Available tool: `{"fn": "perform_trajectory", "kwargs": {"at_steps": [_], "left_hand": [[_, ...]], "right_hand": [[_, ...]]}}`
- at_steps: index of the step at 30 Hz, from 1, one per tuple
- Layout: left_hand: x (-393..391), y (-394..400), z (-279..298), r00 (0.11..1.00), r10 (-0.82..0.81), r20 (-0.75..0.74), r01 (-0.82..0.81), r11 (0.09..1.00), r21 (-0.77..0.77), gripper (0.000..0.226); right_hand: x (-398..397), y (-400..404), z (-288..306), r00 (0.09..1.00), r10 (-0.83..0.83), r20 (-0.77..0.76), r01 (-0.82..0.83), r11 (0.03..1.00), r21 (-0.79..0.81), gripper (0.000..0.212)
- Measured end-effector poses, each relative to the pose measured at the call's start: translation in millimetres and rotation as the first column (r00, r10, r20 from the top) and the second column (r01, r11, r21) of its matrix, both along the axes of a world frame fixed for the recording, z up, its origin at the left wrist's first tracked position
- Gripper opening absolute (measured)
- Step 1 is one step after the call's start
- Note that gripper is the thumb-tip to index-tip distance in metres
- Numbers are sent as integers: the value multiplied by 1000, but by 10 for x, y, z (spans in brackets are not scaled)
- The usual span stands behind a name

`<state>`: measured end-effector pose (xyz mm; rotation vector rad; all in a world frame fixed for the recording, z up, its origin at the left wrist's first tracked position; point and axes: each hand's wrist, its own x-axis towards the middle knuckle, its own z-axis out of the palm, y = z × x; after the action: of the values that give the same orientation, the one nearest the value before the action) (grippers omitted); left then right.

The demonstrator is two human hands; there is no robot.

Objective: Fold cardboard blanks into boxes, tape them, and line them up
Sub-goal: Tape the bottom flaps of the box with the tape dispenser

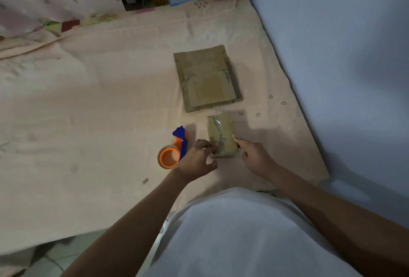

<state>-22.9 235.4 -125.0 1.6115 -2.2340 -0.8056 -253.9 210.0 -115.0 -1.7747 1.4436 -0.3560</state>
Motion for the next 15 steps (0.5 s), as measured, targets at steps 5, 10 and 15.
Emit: {"fn": "perform_trajectory", "kwargs": {"at_steps": [5,10,15], "left_hand": [[-60,-113,144,999,52,-12,-52,997,48,29],[-146,-201,197,993,105,60,-112,986,124,28],[-186,-202,183,992,81,96,-89,993,77,29]], "right_hand": [[106,-65,-5,998,-58,34,55,995,81,55],[121,-152,24,1000,2,-11,-1,997,77,71],[141,-202,42,984,100,-150,-98,995,21,70]]}}
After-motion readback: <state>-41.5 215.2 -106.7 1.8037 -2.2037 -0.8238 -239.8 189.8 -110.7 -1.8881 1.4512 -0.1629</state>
